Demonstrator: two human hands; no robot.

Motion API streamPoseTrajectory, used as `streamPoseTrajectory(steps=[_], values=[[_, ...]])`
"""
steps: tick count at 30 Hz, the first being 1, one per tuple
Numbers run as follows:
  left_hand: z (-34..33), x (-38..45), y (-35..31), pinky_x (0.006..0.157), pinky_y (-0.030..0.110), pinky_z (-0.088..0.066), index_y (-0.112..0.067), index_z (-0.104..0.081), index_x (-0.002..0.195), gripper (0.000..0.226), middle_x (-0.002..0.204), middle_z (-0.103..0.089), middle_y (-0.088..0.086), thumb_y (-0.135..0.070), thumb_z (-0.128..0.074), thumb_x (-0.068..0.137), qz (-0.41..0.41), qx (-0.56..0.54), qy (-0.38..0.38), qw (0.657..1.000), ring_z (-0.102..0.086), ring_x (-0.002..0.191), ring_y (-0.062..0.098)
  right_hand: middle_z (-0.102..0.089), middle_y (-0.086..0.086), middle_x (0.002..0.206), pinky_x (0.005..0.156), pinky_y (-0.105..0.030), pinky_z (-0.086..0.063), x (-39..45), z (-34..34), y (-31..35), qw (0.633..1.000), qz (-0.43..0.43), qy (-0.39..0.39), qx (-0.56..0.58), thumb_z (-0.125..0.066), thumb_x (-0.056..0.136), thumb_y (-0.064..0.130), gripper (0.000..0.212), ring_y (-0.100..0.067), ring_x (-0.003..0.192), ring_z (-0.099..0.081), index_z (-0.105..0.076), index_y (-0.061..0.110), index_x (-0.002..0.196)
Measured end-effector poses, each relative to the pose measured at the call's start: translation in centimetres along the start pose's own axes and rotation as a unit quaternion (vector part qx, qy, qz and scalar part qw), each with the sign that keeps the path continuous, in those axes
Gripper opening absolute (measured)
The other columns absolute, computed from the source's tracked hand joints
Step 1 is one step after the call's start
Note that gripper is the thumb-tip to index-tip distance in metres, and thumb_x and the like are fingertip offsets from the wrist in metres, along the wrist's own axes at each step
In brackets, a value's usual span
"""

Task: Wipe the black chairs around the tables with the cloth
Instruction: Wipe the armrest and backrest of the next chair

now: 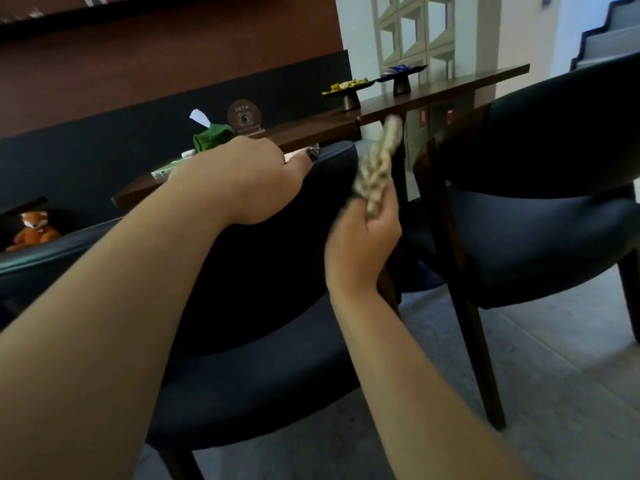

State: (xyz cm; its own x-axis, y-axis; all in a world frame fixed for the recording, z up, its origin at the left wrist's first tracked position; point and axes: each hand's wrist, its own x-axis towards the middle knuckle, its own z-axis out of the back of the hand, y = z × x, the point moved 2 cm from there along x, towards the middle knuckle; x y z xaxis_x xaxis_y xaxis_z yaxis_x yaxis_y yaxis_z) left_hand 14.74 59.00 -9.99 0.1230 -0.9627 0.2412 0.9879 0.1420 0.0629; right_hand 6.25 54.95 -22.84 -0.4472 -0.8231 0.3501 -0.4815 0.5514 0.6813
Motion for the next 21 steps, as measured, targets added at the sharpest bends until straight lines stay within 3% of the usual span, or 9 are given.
streamPoseTrajectory(steps=[3,6,10,13,17,19,21], values=[[-0.1,-0.4,0.0,0.061,0.032,-0.036,-0.020,-0.059,0.086,0.058,0.083,-0.057,0.002,-0.059,-0.019,0.098,-0.001,0.005,-0.033,0.999,-0.055,0.074,0.018,-0.047,-0.015,0.143,0.113,-0.032,-0.031,-0.9,-2.8,2.6,0.986,0.135,0.075,-0.058,-0.047,0.090,-0.003,0.047,-0.022,0.137,-0.039,-0.045,-0.001,0.137],[0.1,-0.5,-0.2,0.074,0.038,-0.040,-0.021,-0.057,0.092,0.052,0.090,-0.056,0.005,-0.054,-0.017,0.100,0.001,-0.005,-0.030,1.000,-0.055,0.082,0.024,-0.044,-0.023,0.141,0.115,-0.039,-0.029,-1.8,-2.3,0.1,0.968,0.203,0.082,-0.122,-0.052,0.090,-0.009,0.044,-0.033,0.138,-0.035,-0.045,-0.011,0.133],[0.3,-0.5,-0.3,0.074,0.040,-0.040,-0.018,-0.055,0.092,0.052,0.090,-0.054,0.006,-0.055,-0.020,0.100,0.019,-0.010,-0.011,1.000,-0.054,0.083,0.026,-0.032,-0.012,0.148,0.117,-0.023,-0.022,-4.1,0.5,-4.4,0.976,0.128,0.066,-0.165,-0.049,0.087,-0.016,0.056,-0.029,0.141,-0.030,-0.036,-0.005,0.140],[0.6,-0.5,-0.5,0.064,0.036,-0.039,-0.020,-0.054,0.089,0.048,0.088,-0.056,0.005,-0.052,-0.020,0.102,0.009,-0.005,0.014,1.000,-0.055,0.078,0.021,-0.027,-0.004,0.150,0.115,-0.015,-0.017,-5.8,2.3,-7.3,0.980,0.048,0.077,-0.180,-0.046,0.090,-0.013,0.059,-0.022,0.142,-0.026,-0.030,0.002,0.145],[0.9,-0.7,-0.7,0.062,0.033,-0.040,-0.023,-0.055,0.082,0.049,0.084,-0.061,0.003,-0.052,-0.022,0.102,0.005,-0.016,0.046,0.999,-0.060,0.074,0.018,-0.045,0.006,0.145,0.109,-0.015,-0.030,-4.5,4.2,-8.1,0.981,-0.143,0.046,-0.123,-0.040,0.100,0.008,0.046,-0.008,0.135,-0.039,-0.041,0.024,0.144],[1.0,-0.7,-0.6,0.067,0.036,-0.044,-0.022,-0.058,0.085,0.050,0.084,-0.062,0.003,-0.054,-0.023,0.101,0.010,-0.020,0.055,0.998,-0.061,0.076,0.019,-0.052,0.009,0.138,0.103,-0.007,-0.034,-3.2,4.4,-6.6,0.986,-0.142,0.022,-0.085,-0.041,0.100,0.009,0.044,-0.004,0.128,-0.046,-0.046,0.026,0.140],[1.0,-0.6,-0.3,0.066,0.034,-0.042,-0.021,-0.059,0.091,0.050,0.085,-0.061,0.001,-0.054,-0.023,0.101,0.014,-0.023,0.055,0.998,-0.061,0.078,0.017,-0.054,0.007,0.136,0.105,-0.016,-0.038,-1.8,3.8,-4.0,0.995,-0.091,0.020,-0.042,-0.042,0.097,0.003,0.049,-0.002,0.125,-0.049,-0.045,0.022,0.141]])
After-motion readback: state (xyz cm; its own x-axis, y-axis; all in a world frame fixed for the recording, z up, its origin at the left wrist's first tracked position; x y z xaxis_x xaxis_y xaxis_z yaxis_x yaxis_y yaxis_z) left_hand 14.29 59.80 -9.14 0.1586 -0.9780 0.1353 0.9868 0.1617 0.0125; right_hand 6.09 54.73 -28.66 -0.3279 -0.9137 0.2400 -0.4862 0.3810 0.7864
